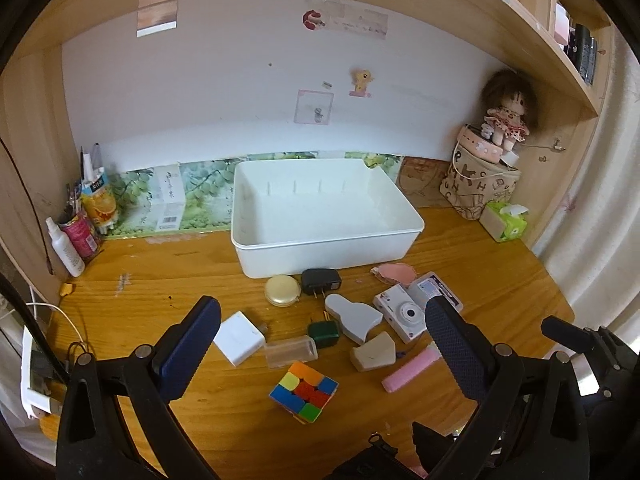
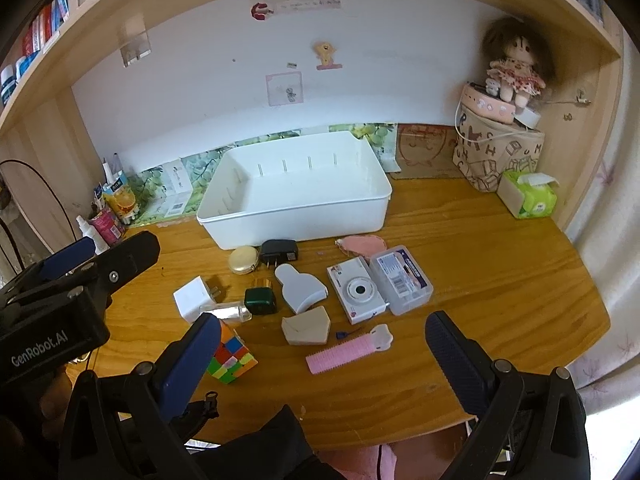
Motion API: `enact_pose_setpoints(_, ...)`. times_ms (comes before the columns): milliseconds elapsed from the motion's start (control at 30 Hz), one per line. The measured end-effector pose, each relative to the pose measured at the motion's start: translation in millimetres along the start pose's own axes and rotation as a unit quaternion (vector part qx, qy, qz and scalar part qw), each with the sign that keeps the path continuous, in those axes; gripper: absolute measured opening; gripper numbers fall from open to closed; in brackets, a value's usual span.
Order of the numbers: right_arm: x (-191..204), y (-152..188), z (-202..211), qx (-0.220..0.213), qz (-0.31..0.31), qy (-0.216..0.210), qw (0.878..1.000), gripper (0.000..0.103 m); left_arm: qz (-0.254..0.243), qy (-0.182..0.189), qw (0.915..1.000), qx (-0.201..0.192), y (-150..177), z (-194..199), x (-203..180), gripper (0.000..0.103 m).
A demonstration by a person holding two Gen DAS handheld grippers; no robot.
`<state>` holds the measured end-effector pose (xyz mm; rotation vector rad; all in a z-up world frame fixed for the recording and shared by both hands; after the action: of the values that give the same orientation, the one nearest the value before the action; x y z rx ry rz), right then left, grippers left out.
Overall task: Organize rigid objects
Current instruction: 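Move both tools toward the scattered items on the desk, then grasp the clear toothbrush box with the right tool while the left tool grasps the beige case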
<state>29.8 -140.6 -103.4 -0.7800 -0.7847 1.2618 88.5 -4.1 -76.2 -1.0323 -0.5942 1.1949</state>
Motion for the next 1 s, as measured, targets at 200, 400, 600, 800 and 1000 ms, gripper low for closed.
enact_pose_setpoints(200, -5, 5, 1, 0.011, -0.005, 0.011, 1.0, 0.103, 0.014, 0.024, 0.9992, 0.028, 8, -13, -9, 0.102)
enact_pose_setpoints(400, -23, 13, 2, 0.025, -0.018, 0.029, 0.999, 0.103, 0.029, 0.034, 0.9971, 0.061, 18, -30, -20, 0.102)
enact_pose_setpoints(600, -42, 17, -4, 0.04, -0.034, 0.038, 0.998, 0.103, 0.039, 0.03, 0.9936, 0.101, 30, -48, -31, 0.102)
enact_pose_setpoints(800, -62, 16, -18, 0.057, -0.042, 0.027, 0.997, 0.103, 0.049, 0.003, 0.99, 0.132, 38, -66, -34, 0.102)
enact_pose_setpoints(1000, -75, 5, -38, 0.069, -0.028, -0.001, 0.997, 0.103, 0.082, -0.039, 0.9834, 0.157, 43, -85, -33, 0.102)
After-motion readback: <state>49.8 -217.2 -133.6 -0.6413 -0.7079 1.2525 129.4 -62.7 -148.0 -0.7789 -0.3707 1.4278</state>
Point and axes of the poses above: each gripper's, at about its wrist camera, not at the fingertips, and z roughly against the way its jaws point, x to its left, y to its underside, the point moved 10 cm from there along -z, roughly the way its jaws point, and after that the axes turned 15 degrees about -x, right-handed, at the moved point
